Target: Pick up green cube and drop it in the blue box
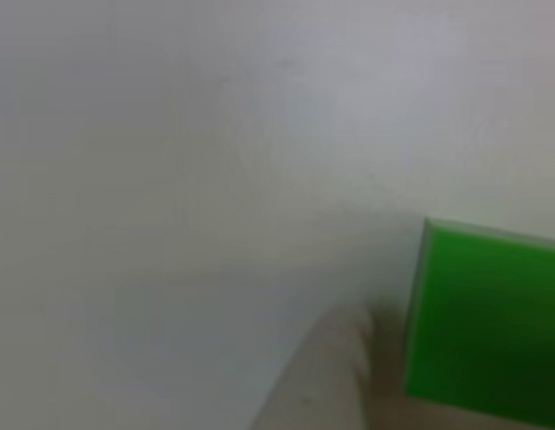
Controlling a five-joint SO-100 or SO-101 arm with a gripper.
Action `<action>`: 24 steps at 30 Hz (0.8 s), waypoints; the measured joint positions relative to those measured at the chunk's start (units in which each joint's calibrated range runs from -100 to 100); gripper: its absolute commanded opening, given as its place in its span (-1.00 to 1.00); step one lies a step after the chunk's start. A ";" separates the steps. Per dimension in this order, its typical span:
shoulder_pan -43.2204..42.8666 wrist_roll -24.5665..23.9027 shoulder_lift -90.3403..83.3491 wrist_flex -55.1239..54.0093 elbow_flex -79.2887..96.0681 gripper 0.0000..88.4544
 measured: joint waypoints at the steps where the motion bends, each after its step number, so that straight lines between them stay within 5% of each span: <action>1: 0.00 0.00 0.33 0.00 0.00 -0.30; 24: 0.00 0.00 1.25 0.00 -1.43 -0.30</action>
